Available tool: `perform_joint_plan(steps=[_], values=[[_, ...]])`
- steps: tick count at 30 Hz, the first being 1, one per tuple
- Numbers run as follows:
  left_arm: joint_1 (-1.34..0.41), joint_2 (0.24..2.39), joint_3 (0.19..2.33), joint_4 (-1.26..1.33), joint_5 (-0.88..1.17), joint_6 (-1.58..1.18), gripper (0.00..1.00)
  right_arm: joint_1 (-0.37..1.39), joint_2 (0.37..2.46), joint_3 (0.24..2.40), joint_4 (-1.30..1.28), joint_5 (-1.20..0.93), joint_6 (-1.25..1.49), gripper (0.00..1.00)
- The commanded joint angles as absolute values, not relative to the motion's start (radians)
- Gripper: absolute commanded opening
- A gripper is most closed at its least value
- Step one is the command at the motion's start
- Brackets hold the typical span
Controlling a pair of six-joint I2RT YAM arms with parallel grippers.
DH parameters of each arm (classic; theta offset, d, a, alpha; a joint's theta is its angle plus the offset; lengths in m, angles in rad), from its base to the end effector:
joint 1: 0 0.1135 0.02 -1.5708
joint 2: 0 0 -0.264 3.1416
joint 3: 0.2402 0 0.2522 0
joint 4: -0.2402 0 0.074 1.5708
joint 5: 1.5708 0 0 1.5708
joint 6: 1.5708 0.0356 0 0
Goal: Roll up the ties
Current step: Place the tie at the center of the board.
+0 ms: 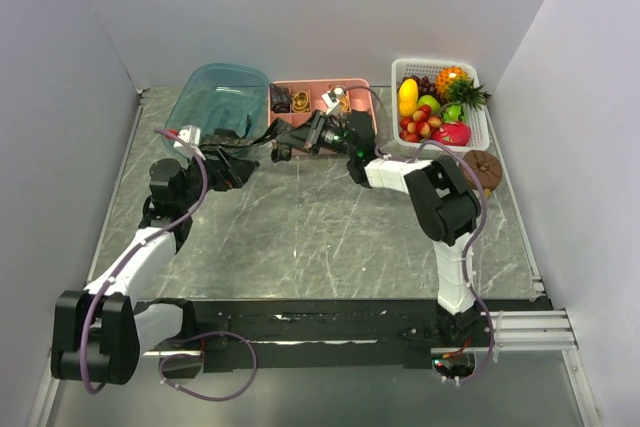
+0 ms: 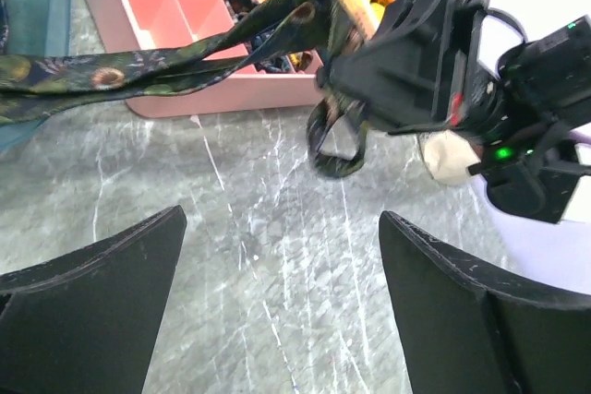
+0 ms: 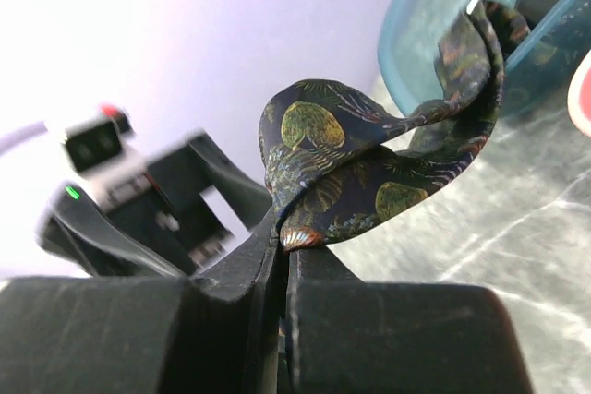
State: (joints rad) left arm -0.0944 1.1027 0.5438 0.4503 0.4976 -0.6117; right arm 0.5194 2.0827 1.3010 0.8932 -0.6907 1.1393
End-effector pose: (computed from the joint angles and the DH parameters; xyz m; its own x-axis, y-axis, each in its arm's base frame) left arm 0.2424 -0.0400 0.2587 -0.4072 -0.4683 -0.7841 0.3926 0.6854 -0.6132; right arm 0.3935 0.2511 0.2250 -0.8064 0.3455 -0.4800 -0.4776 0.0983 0.8731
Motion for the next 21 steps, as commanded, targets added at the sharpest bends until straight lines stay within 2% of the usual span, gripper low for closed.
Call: perform_joint_plan(steps=[1, 9, 21], values=[[-0.138, 1.025, 0.554, 0.450, 0.457, -0.526, 0.91, 0.518, 1.935, 1.237, 1.057, -0.505, 1.334, 0.00], [-0.213, 1.060, 0.604, 0.507, 0.535, -0.506, 0.85, 0.532, 1.815, 1.121, 0.977, -0.331, 1.473, 0.00], [-0.298, 1.161, 0.739, 0.535, 0.538, -0.456, 0.83, 0.538, 1.864, 1.123, 1.025, -0.370, 1.594, 0.00]])
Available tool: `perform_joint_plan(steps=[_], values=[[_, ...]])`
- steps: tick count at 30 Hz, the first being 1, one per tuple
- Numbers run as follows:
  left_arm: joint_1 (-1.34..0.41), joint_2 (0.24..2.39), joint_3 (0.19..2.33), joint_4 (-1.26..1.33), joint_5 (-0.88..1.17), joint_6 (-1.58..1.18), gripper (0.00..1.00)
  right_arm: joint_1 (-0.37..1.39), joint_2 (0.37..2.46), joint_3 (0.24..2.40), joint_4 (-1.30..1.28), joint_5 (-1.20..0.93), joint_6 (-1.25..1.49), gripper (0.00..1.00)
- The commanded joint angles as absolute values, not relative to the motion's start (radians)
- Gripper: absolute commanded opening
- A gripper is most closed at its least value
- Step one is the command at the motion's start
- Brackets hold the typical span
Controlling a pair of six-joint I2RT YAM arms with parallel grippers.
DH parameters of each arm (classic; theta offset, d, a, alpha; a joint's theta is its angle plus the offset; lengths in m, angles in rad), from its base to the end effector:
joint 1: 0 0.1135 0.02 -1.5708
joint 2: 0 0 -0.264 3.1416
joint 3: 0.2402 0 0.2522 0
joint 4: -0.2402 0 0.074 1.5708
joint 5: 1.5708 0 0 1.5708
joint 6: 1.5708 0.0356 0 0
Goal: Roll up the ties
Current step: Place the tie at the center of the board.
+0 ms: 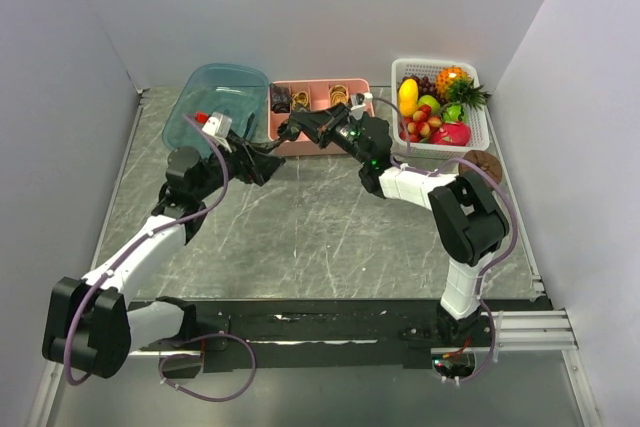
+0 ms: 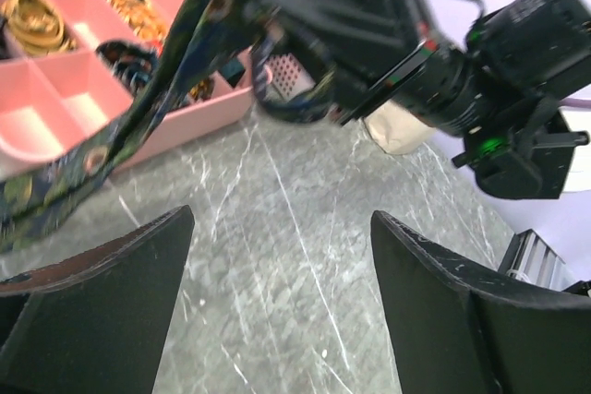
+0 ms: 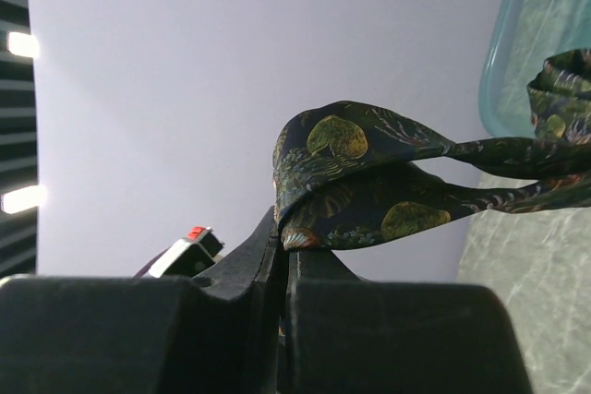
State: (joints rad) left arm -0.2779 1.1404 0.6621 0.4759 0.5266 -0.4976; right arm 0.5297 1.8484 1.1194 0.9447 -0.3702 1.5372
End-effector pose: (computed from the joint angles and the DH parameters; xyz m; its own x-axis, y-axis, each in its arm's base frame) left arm 0.2448 -0.0885 0.2937 -0.3459 -0.3304 -0.8782 0.6320 0.6097 -0.4784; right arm 0.3557 0.2232 0.2719 -0.7694 0.6292 -0.1102 -0.2107 -0.0871 0.9737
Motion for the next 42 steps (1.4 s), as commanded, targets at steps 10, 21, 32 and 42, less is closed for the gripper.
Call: perform_joint_plan(steps=[10, 21, 32, 42], values=[[-0.308, 1.255, 0.796, 0.588, 0.561, -0.480, 0.78, 0.540, 1.876, 1.135, 1.029, -0.394, 1.592, 0.00], [-0.325, 1.305, 0.861, 0.588, 0.543, -0.480, 0.76, 0.541, 1.893, 1.138, 1.026, -0.408, 1.589, 0.00], [-0.339, 1.356, 0.880, 0.561, 0.506, -0.466, 0.73, 0.540, 1.896, 1.140, 1.045, -0.410, 1.595, 0.00], [-0.339, 1.384, 0.873, 0.609, 0.486, -0.503, 0.56, 0.541, 1.893, 1.134, 1.045, -0.408, 1.597, 0.00]])
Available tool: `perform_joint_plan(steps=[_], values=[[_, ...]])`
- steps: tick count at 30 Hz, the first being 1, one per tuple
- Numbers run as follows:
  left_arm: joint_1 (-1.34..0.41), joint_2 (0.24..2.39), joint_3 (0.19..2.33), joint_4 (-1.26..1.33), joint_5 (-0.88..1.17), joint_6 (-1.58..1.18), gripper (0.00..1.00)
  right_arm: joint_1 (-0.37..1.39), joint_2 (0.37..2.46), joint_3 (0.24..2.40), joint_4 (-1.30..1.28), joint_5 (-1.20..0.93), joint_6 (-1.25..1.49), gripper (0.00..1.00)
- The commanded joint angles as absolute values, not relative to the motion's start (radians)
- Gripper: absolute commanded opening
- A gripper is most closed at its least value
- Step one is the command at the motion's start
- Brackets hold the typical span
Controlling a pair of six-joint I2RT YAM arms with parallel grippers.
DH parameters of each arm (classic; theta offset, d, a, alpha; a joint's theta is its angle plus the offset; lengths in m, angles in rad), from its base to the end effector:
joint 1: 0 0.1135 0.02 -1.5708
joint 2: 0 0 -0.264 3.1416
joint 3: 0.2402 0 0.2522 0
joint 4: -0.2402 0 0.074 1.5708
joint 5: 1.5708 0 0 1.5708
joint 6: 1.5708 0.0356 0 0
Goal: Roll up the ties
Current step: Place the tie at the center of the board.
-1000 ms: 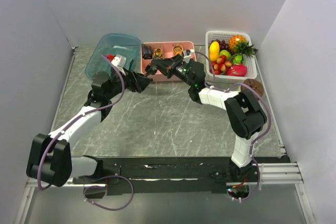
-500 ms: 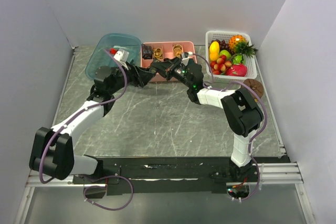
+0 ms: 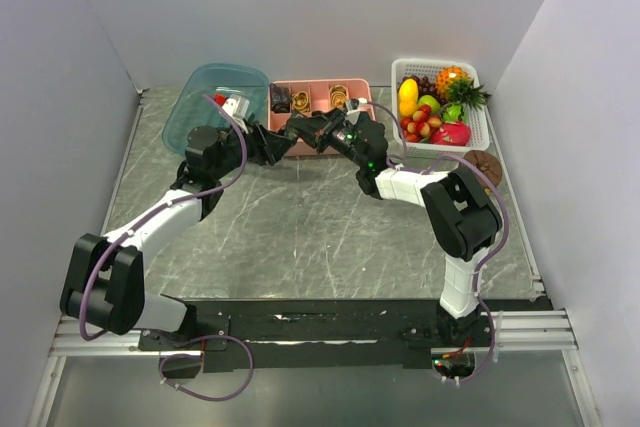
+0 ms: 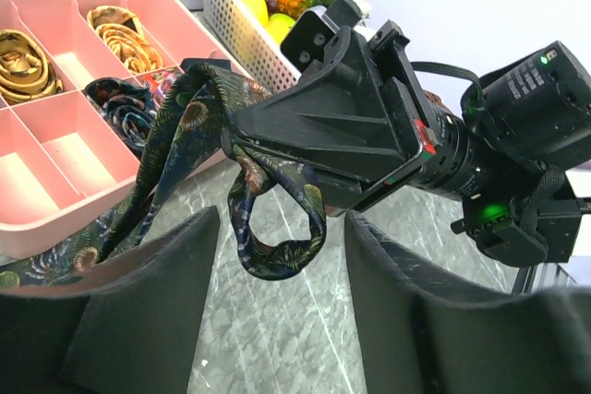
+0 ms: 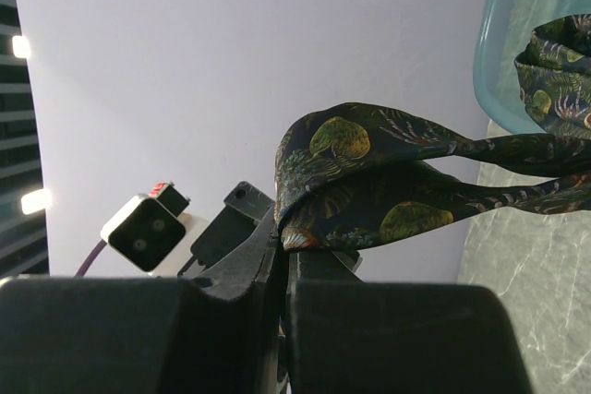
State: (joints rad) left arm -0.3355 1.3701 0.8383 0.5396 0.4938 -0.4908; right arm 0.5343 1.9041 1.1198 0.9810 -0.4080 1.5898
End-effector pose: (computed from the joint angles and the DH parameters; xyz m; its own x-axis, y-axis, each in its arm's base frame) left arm 0.2912 -0.1194 0.3005 -0.3411 -0.3206 -0.8837 0.6539 0.5945 -0.4681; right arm 0.3601 0.2295 0.2533 -0.8054 0.5898 -0.0589 -0.1529 -0.1108 0.9820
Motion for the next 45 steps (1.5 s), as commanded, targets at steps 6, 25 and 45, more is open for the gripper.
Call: perform_joint_plan(steps=[6, 25, 45], values=[[-0.339, 1.416, 0.906, 0.611, 0.486, -0.525, 0.25, 0.541, 1.887, 1.143, 1.032, -0.423, 1.583, 0.00], [-0.339, 1.354, 1.483, 0.042, 0.459, -0.452, 0.01, 0.453, 1.749, 1.073, 1.048, -0.551, 1.477, 0.78], [-0.538, 1.928, 2.485, 0.345, 0.907, -1.054, 0.01, 0.299, 0.755, 0.971, 0.005, -0.150, 0.552, 0.99]])
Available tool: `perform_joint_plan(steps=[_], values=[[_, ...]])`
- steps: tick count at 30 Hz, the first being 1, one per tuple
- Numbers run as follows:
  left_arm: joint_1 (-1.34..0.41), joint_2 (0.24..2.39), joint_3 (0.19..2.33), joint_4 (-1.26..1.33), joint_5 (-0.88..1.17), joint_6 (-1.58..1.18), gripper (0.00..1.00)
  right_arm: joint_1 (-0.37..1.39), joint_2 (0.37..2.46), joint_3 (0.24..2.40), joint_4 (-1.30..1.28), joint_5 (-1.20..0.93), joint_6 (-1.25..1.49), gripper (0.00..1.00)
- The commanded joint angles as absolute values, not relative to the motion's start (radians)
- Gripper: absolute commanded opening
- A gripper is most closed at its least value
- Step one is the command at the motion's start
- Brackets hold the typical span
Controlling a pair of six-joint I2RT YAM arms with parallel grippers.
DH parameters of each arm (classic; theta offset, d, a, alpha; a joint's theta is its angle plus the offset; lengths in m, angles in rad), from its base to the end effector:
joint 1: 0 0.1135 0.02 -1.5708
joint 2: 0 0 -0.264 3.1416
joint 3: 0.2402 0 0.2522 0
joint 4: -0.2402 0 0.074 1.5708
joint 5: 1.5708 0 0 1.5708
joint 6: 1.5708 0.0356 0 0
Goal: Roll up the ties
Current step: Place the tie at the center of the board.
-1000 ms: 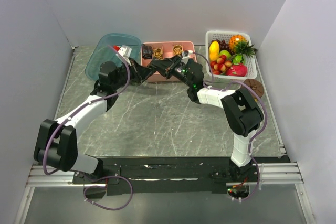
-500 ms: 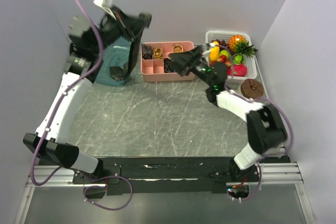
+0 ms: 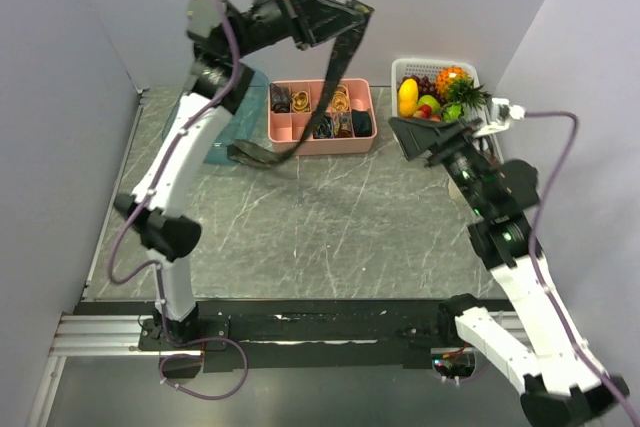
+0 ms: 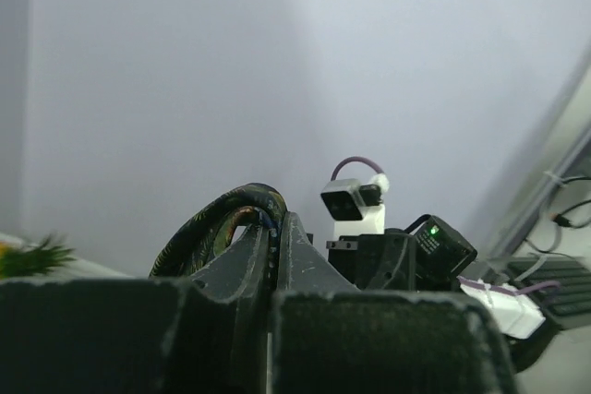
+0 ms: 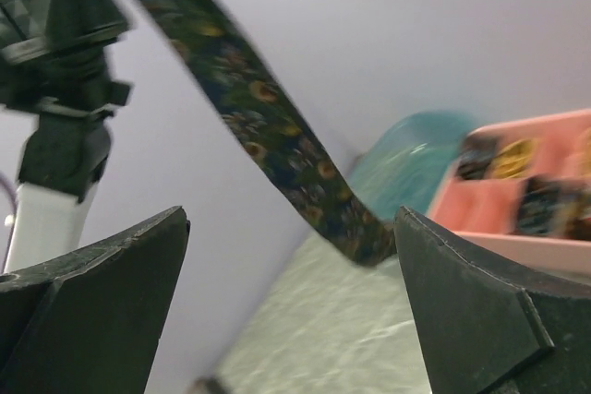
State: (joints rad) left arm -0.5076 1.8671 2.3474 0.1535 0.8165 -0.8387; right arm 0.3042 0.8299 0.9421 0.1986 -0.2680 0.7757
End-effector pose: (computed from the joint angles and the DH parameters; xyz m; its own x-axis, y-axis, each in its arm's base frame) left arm 0.3071 -0.2005 0.5906 -0.2833 -0.4252 -0.8596 0.9505 -0.0049 -0.3108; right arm 0.1705 0.0634 0.4285 -0.1624 0.6567 -0.7364 -0.5822 0.5388 0.6089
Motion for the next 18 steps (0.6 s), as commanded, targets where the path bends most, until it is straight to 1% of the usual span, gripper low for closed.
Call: perform_joint_plan(steps=[1, 2, 4, 8, 13, 17, 18], values=[[-0.552, 1.956, 2.500, 0.385, 0.914, -1.105, 0.01, 0.298, 0.741, 0.971, -0.021, -0.150, 0.517, 0.99], [-0.560, 1.965, 2.508, 0.446, 0.913, -1.132, 0.01, 0.299, 0.721, 0.969, -0.032, -0.159, 0.497, 0.99], [-0.583, 1.977, 2.513, 0.483, 0.905, -1.163, 0.01, 0.298, 0.707, 0.972, -0.058, -0.155, 0.463, 0.99], [-0.632, 1.990, 2.508, 0.477, 0.905, -1.138, 0.01, 0.299, 0.670, 0.960, -0.071, -0.190, 0.407, 0.98], [-0.640, 1.968, 2.459, 0.489, 0.943, -1.134, 0.01, 0.299, 0.664, 0.933, -0.043, -0.251, 0.354, 0.98], [-0.640, 1.928, 2.413, 0.459, 1.054, -1.092, 0.01, 0.299, 0.699, 0.942, -0.041, -0.288, 0.282, 0.99], [-0.640, 1.890, 2.383, 0.454, 1.115, -1.051, 0.01, 0.299, 0.701, 0.952, -0.044, -0.307, 0.250, 0.99]])
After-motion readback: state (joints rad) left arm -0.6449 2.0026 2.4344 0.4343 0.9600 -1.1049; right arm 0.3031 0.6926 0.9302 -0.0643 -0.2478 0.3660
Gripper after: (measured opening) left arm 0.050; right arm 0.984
